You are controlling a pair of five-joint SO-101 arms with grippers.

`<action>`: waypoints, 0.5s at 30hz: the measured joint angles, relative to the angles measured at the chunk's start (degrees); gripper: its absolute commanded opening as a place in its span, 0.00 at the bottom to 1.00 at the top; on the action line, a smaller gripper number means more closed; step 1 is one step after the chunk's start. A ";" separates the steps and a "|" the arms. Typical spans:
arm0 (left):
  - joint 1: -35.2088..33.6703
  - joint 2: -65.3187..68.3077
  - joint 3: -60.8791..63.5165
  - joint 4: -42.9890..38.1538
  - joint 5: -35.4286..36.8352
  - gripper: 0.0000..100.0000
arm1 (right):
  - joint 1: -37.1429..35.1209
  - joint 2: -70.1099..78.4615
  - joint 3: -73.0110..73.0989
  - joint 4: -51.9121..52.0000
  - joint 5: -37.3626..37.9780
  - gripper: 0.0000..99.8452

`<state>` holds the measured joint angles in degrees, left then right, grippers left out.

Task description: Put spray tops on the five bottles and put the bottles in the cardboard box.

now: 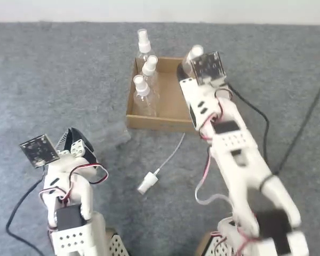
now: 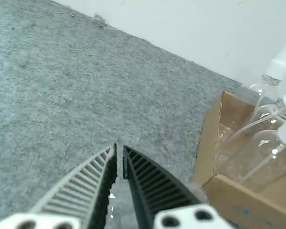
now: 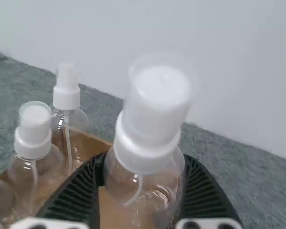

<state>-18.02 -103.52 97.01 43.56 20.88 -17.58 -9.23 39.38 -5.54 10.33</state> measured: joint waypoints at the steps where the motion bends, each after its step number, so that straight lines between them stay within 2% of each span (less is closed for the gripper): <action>1: 0.00 0.00 0.00 0.00 0.00 0.02 | 0.18 2.90 -1.67 -0.44 0.00 0.06; 8: 0.00 0.00 0.00 0.00 0.00 0.02 | 0.26 19.52 -12.48 -1.41 0.00 0.06; 15: 0.00 0.00 0.00 0.00 0.00 0.02 | 0.26 29.27 -18.29 -4.40 -1.93 0.06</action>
<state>-18.02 -103.52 97.01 43.56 20.88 -17.32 20.04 21.10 -9.93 8.40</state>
